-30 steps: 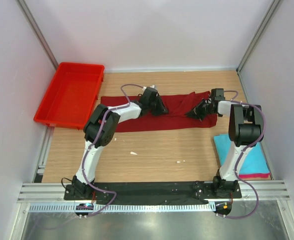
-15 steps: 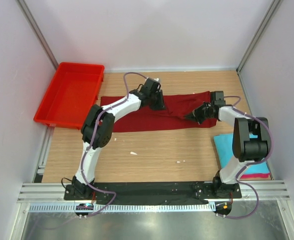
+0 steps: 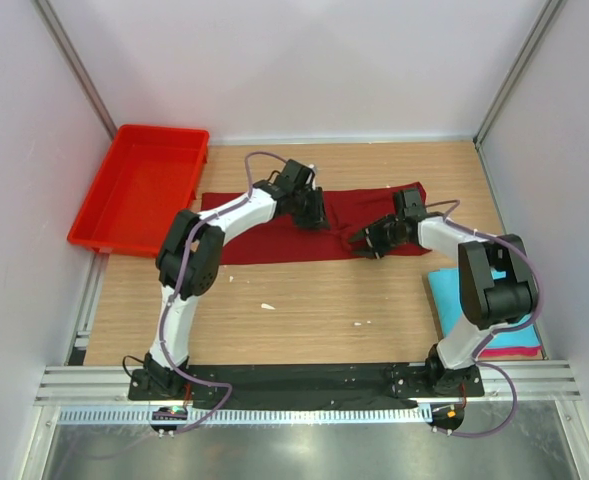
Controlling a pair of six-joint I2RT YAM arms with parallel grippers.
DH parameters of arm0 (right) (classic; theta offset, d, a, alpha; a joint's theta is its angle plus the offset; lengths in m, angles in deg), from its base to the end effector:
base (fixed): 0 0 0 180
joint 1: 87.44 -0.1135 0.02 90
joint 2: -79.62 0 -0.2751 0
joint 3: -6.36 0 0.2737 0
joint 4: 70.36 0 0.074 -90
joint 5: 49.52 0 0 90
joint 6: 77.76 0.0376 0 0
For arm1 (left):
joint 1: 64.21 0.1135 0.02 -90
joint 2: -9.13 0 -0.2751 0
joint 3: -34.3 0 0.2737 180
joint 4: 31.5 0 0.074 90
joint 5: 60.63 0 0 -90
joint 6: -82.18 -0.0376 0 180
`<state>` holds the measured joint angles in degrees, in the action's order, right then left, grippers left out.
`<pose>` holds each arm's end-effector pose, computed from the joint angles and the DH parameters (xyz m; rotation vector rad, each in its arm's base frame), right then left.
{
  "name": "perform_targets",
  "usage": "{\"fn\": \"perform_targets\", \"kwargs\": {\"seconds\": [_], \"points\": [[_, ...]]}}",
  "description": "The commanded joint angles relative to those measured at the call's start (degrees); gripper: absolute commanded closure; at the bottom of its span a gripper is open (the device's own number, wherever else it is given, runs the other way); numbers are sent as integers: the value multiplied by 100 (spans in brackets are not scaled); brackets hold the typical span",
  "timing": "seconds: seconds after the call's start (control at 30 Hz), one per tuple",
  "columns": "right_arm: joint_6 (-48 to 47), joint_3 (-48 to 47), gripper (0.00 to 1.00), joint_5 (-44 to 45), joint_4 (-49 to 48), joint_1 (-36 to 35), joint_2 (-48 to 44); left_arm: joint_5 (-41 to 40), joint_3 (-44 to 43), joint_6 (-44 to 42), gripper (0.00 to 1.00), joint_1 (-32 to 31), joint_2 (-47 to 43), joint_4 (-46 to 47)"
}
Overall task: Fold and stack the t-shirts
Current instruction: Fold the tshirt
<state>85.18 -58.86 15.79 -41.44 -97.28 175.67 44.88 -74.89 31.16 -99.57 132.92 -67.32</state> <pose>0.3308 0.0733 0.1534 1.3540 2.5289 0.9819 0.4085 -0.3022 0.1882 0.0456 2.6222 -0.8537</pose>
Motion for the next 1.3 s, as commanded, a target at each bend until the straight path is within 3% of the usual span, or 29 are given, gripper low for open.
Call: {"fn": "perform_targets", "kwargs": {"seconds": [0.0,0.03,0.1,0.17,0.27,0.47,0.7,1.07,1.17,1.27], "points": [[-822,-1015,47,78,570,176,89,443,125,75,63,187,-425,-40],[-1783,-1290,42,113,1094,220,176,505,161,48,61,195,-469,-40],[-2772,-2200,34,411,1904,378,370,750,292,22,60,196,-522,-22],[-3759,-2539,32,692,2548,544,441,971,415,170,60,178,-557,196],[-4411,-2777,34,1044,2743,764,397,1288,670,338,60,117,-531,504],[-5228,-2568,50,1493,2998,1274,371,1666,548,400,59,-50,-233,883],[-5194,-1855,52,1388,2708,1371,37,1219,583,206,58,-323,-118,1261],[-5273,-1846,52,1414,2690,1503,89,805,223,356,59,-543,400,1121],[-5282,-1759,52,1370,2620,1503,177,708,117,294,62,-543,418,1094],[-5264,-1723,52,1318,2541,1503,247,726,12,277,73,-543,427,1077]]}}
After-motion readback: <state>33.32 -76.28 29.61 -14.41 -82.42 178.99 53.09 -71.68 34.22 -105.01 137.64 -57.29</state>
